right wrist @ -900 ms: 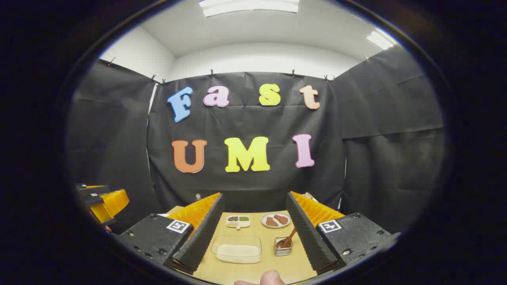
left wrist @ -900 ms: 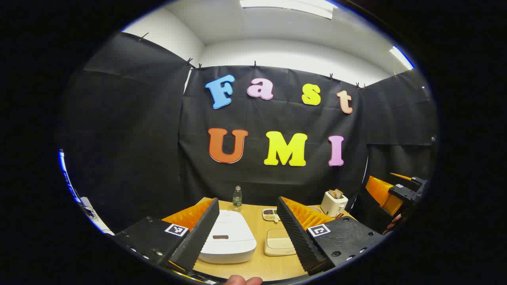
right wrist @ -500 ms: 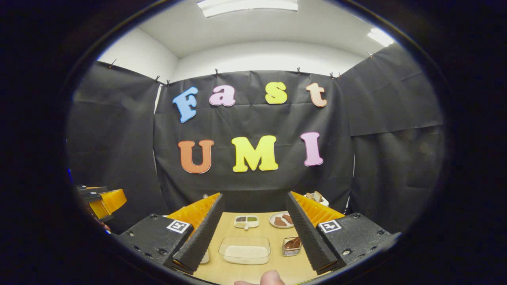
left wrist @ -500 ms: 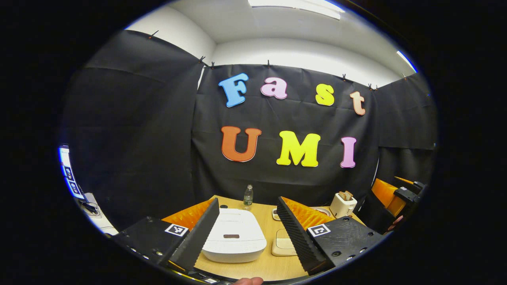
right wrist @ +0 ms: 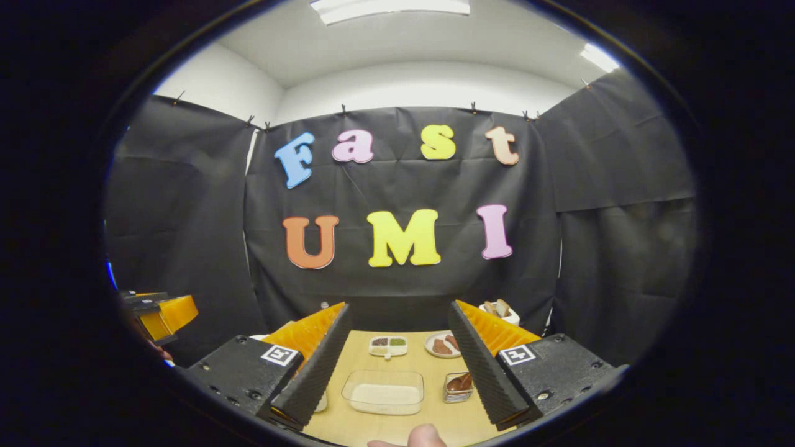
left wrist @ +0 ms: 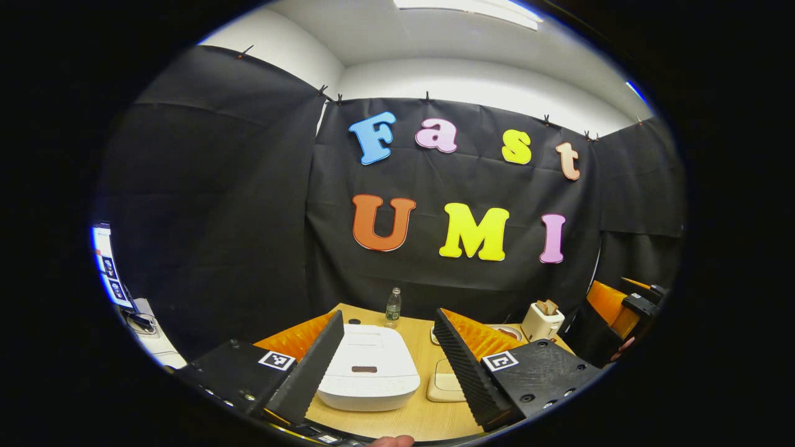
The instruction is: Close the left gripper, press the button to open the rice cooker; take a wooden spoon from the chopstick holder with the right hand, scoop a spoonful of rice and pour it into the rice cooker, then put the wooden spoon back into the chopstick holder.
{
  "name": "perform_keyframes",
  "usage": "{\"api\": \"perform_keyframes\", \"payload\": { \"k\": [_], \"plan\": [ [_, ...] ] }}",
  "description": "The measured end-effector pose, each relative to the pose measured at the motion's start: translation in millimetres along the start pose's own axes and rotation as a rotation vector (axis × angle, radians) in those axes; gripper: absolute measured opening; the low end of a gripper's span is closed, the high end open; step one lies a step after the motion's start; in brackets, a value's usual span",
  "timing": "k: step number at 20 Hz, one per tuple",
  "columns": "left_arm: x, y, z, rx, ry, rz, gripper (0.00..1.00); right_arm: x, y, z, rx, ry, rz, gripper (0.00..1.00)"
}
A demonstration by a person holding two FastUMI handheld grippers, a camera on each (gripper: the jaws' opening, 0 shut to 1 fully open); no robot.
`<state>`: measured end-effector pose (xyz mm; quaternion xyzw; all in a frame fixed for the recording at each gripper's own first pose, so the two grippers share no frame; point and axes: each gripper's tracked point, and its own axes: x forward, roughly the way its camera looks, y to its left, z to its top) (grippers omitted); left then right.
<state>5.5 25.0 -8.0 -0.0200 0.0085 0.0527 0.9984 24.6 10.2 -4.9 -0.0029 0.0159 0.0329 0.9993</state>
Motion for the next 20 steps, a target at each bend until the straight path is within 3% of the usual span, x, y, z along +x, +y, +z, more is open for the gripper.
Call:
{"api": "perform_keyframes", "payload": {
  "k": [11, 20],
  "plan": [
    [13.2, -2.1, -6.9, 0.002, 0.026, 0.016, 0.94, 20.4, -5.1, -0.3, 0.003, 0.009, 0.011, 1.00],
    [27.5, 2.5, -46.9, -0.017, 0.155, 0.031, 0.94, 34.6, -19.6, -14.0, -0.001, 0.037, -0.009, 1.00]
  ]
}}
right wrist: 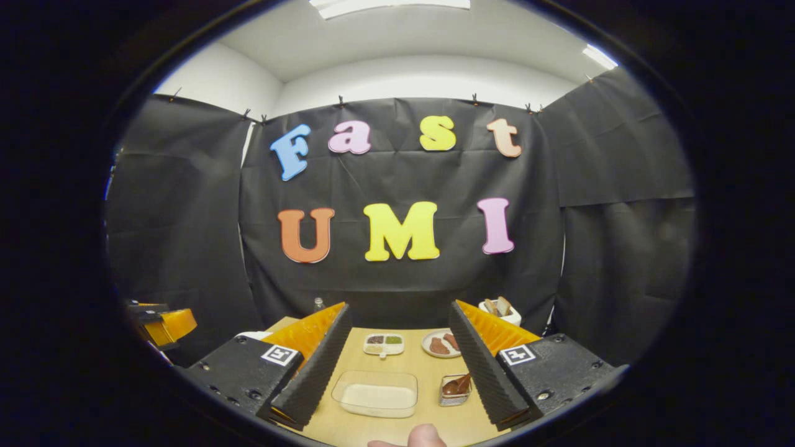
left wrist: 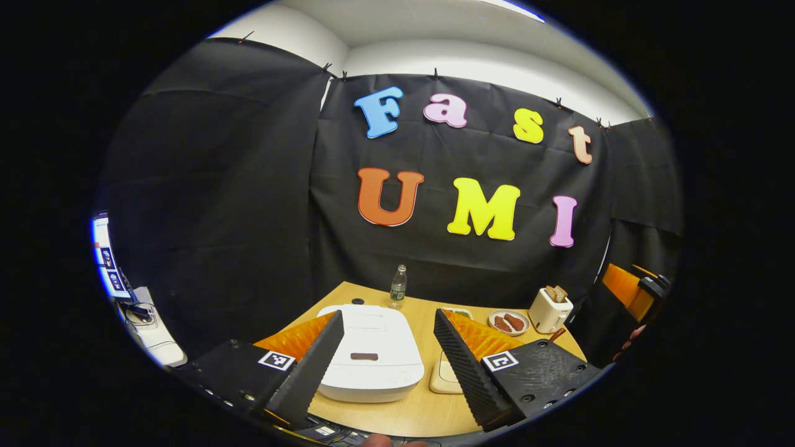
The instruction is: Close the left gripper, press the button to open the rice cooker; take a wooden spoon from the chopstick holder with the right hand, scoop a spoonful of rice and pour it into the rice cooker, then put the wooden spoon back into the chopstick holder.
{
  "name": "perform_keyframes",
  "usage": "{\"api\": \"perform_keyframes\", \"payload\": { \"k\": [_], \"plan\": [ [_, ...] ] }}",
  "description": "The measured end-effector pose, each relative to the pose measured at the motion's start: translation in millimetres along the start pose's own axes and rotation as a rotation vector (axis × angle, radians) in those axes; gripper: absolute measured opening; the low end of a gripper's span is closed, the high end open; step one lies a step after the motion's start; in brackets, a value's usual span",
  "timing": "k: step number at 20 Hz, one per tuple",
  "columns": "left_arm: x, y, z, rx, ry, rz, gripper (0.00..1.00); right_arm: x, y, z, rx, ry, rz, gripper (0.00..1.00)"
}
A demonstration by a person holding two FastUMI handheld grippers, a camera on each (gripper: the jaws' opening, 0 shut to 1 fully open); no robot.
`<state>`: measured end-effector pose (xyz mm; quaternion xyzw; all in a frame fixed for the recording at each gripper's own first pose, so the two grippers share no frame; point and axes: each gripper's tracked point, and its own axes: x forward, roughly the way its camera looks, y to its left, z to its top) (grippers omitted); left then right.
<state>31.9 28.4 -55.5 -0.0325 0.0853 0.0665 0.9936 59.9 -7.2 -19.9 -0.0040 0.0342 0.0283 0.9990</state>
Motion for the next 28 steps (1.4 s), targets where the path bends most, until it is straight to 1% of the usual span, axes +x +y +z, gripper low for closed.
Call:
{"api": "perform_keyframes", "payload": {
  "k": [5, 6, 7, 8, 10, 12, 13, 14, 15, 16, 17, 20, 22, 24, 28],
  "plan": [
    [26.9, 5.4, -26.4, 0.009, 0.119, 0.009, 0.91, 16.8, -19.7, -26.1, 0.021, 0.056, -0.016, 1.00],
    [33.3, 3.3, -32.3, -0.002, 0.148, 0.001, 0.87, 20.7, -25.1, -30.0, 0.031, 0.066, -0.019, 1.00],
    [37.8, 5.0, -38.8, -0.006, 0.178, 0.005, 0.78, 25.6, -29.3, -34.3, 0.037, 0.078, -0.020, 1.00],
    [43.2, 8.8, -44.1, -0.001, 0.203, 0.016, 0.62, 30.4, -34.5, -38.8, 0.038, 0.087, -0.025, 1.00],
    [53.9, 8.3, -55.0, 0.011, 0.258, 0.011, 0.42, 39.4, -45.1, -44.1, 0.039, 0.098, -0.034, 1.00],
    [63.6, 6.5, -73.0, 0.014, 0.333, -0.007, 0.43, 49.5, -51.9, -49.8, 0.050, 0.107, -0.038, 1.00],
    [62.6, 10.0, -77.8, 0.006, 0.362, 0.003, 0.43, 53.8, -54.4, -52.2, 0.055, 0.113, -0.038, 1.00],
    [69.0, 15.4, -78.0, -0.007, 0.384, 0.022, 0.22, 59.3, -55.9, -53.9, 0.059, 0.118, -0.037, 1.00],
    [76.8, 12.1, -88.0, -0.018, 0.406, -0.002, 0.00, 63.0, -58.3, -56.1, 0.060, 0.120, -0.036, 1.00],
    [82.2, 14.7, -98.6, -0.030, 0.433, -0.002, 0.06, 68.3, -60.6, -57.8, 0.058, 0.122, -0.038, 1.00],
    [87.6, 13.8, -104.3, -0.046, 0.457, -0.011, 0.00, 72.5, -62.5, -59.6, 0.059, 0.125, -0.039, 1.00],
    [103.0, 19.7, -118.3, -0.065, 0.521, -0.034, 0.00, 84.6, -68.5, -68.8, 0.067, 0.145, -0.041, 1.00],
    [113.2, 21.5, -128.7, -0.107, 0.559, -0.033, 0.00, 91.8, -73.6, -74.5, 0.066, 0.159, -0.047, 1.00],
    [127.5, 32.2, -135.5, -0.116, 0.575, -0.007, 0.00, 97.0, -79.7, -79.5, 0.064, 0.174, -0.056, 1.00],
    [138.8, 38.6, -146.8, -0.112, 0.602, 0.008, 0.00, 104.9, -89.2, -88.5, 0.062, 0.202, -0.072, 1.00]
  ]
}}
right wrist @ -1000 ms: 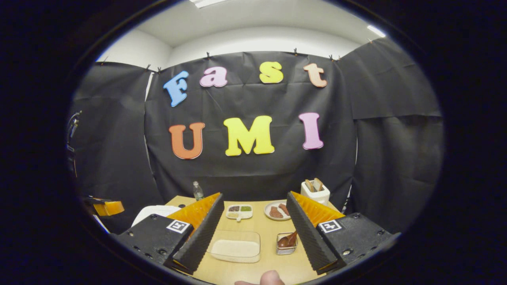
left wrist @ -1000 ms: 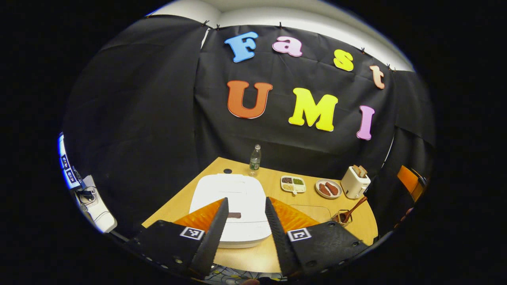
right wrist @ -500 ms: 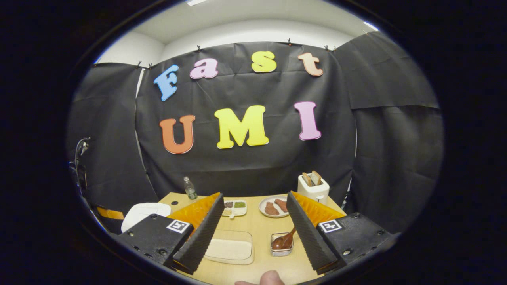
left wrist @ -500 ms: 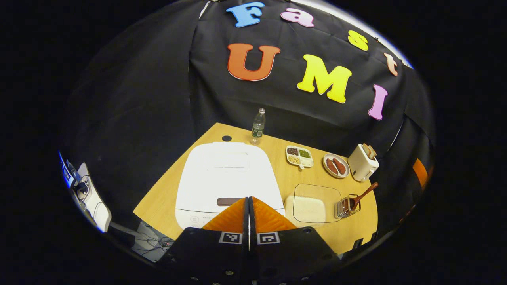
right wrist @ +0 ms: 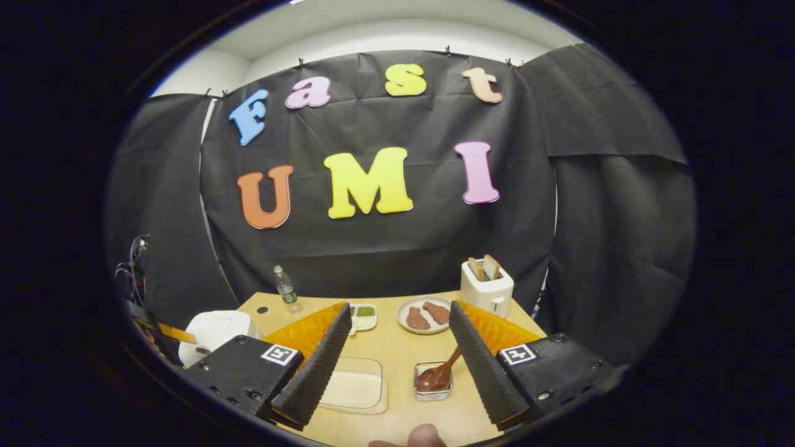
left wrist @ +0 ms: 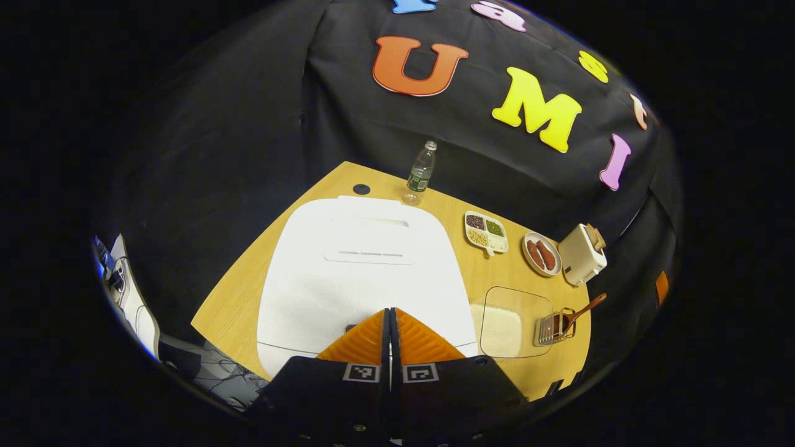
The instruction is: Close the left gripper, press the button to open the rice cooker; take a wooden spoon from the chopstick holder with the right hand, scoop a spoonful of rice and pour it into the rice cooker, then put the wooden spoon back into the chopstick holder.
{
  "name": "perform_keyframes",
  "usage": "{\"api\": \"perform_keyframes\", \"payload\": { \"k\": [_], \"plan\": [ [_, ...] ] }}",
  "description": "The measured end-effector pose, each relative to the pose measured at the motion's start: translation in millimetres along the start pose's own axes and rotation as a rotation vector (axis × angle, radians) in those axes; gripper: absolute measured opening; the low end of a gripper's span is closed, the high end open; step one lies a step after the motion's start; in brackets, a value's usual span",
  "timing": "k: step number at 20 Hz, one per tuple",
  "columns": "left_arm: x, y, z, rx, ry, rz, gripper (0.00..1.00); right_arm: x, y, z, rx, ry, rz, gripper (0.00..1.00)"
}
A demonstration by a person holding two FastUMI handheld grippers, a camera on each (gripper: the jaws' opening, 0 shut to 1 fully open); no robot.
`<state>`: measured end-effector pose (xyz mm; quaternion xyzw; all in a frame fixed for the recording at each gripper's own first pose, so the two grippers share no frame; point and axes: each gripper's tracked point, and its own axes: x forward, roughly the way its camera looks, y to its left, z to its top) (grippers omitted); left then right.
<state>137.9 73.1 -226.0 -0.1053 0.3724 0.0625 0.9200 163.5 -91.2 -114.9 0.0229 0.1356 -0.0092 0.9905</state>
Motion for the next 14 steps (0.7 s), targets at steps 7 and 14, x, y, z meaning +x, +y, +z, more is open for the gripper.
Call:
{"api": "perform_keyframes", "payload": {
  "k": [7, 14],
  "plan": [
    [12.1, 13.2, -14.3, 0.006, 0.029, 0.026, 0.00, 2.8, -2.4, -0.2, -0.017, 0.001, -0.010, 1.00],
    [14.3, 14.4, -22.0, -0.130, 0.049, -0.008, 0.01, -8.8, -7.5, -7.3, -0.014, 0.006, -0.025, 1.00]
  ]
}}
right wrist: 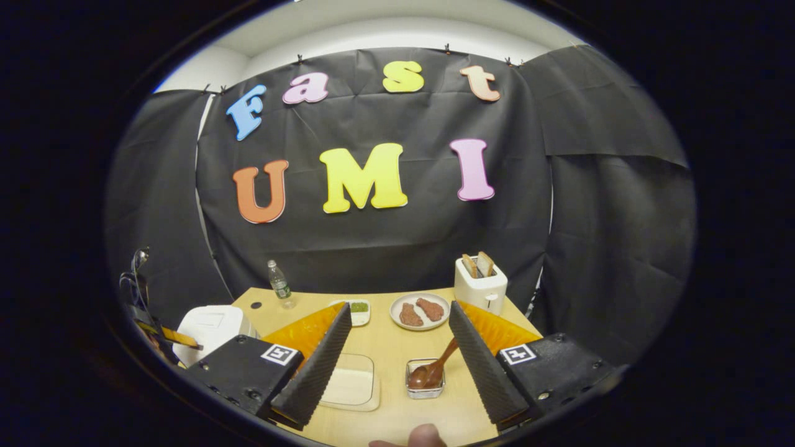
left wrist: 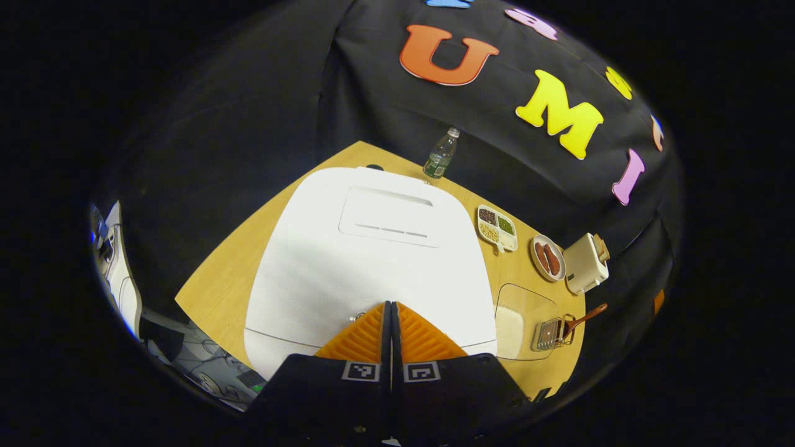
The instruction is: Close the left gripper, press the button to open the rice cooker; take a wooden spoon from the chopstick holder with the right hand, scoop a spoonful of rice and pour it into the rice cooker, then put the wooden spoon back into the chopstick holder.
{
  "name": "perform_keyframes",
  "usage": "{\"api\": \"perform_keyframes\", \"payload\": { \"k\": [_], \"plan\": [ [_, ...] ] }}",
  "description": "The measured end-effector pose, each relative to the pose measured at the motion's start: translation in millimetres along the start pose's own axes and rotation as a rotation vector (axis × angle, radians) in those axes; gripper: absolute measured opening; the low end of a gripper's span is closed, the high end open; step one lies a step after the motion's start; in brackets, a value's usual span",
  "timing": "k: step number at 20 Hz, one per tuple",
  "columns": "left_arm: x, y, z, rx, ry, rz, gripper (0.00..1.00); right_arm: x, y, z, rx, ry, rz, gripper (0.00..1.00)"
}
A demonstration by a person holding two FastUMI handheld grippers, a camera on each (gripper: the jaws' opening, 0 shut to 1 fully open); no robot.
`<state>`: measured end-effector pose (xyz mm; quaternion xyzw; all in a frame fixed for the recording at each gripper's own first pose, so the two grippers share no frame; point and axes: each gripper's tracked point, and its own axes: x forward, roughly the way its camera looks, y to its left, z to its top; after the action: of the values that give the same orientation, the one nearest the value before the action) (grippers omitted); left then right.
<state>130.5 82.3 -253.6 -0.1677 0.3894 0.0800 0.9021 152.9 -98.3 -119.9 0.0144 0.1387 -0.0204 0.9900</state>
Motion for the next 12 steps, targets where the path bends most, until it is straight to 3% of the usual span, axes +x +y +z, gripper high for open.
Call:
{"api": "perform_keyframes", "payload": {
  "k": [4, 12],
  "plan": [
    [-9.4, -3.1, 13.0, 0.016, -0.070, -0.008, 0.00, -13.7, -7.5, 2.6, 0.009, -0.012, -0.018, 1.00],
    [-70.2, -40.0, 127.7, 0.197, -0.475, -0.011, 0.01, -42.6, -28.5, 15.1, -0.004, -0.043, -0.062, 1.00]
  ]
}}
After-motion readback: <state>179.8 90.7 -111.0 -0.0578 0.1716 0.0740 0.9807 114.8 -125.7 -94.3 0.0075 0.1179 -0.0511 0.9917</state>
